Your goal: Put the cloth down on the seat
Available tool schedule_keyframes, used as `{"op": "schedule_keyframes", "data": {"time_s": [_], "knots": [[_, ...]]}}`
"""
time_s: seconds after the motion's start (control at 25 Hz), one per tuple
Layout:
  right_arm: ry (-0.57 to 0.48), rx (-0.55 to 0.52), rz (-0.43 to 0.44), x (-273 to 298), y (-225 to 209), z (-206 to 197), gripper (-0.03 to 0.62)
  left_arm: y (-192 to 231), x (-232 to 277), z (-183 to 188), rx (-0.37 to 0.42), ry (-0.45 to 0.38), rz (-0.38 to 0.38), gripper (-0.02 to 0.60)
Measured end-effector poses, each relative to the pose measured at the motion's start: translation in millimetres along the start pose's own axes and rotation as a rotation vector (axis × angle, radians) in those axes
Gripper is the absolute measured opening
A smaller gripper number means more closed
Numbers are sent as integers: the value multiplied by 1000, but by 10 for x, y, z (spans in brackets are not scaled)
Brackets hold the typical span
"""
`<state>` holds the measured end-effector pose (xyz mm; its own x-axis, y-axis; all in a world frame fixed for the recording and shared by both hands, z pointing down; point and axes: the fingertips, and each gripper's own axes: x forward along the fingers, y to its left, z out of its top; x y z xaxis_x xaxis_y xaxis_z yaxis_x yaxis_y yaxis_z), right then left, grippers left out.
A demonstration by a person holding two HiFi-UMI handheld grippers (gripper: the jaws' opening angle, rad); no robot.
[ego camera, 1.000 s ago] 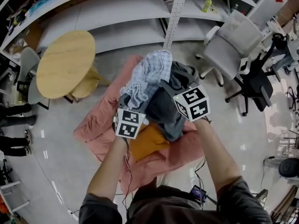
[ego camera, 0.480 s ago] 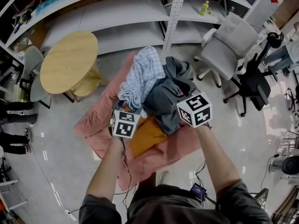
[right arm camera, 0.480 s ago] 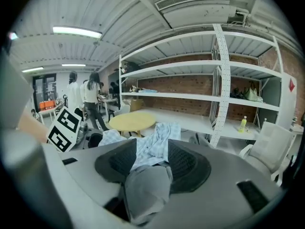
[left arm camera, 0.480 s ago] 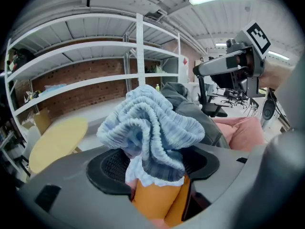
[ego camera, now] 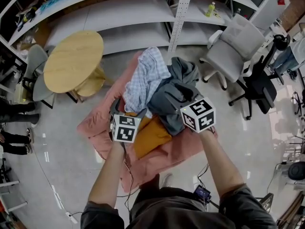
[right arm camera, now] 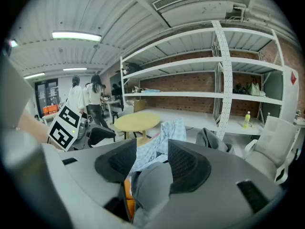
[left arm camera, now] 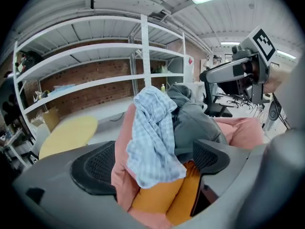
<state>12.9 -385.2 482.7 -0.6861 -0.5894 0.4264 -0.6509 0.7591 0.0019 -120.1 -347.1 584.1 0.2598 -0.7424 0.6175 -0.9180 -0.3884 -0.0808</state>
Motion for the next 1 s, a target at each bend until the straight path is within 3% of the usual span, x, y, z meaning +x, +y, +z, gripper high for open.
{"op": "schedule_keyframes", "data": {"time_s": [0.2,0.36,0.56,0.8,1.0], "knots": [[-9,13,27,-50,182,3,184,-20,-143,109,-10,-55,6,497],[-44,26,35,-185,279,84,184,-172,-265,355,22,-136,-33,486],[-105,57,21,-443,308,254,174,-369,-554,642,25,-217,-79,265],[-192,73,-23,-946,312,470,51,-698,-932,1040,56,-324,-119,78],[-216,79,-50,-1350,328,477,26,-1026,-1203,1243,78,-358,-154,14]]}}
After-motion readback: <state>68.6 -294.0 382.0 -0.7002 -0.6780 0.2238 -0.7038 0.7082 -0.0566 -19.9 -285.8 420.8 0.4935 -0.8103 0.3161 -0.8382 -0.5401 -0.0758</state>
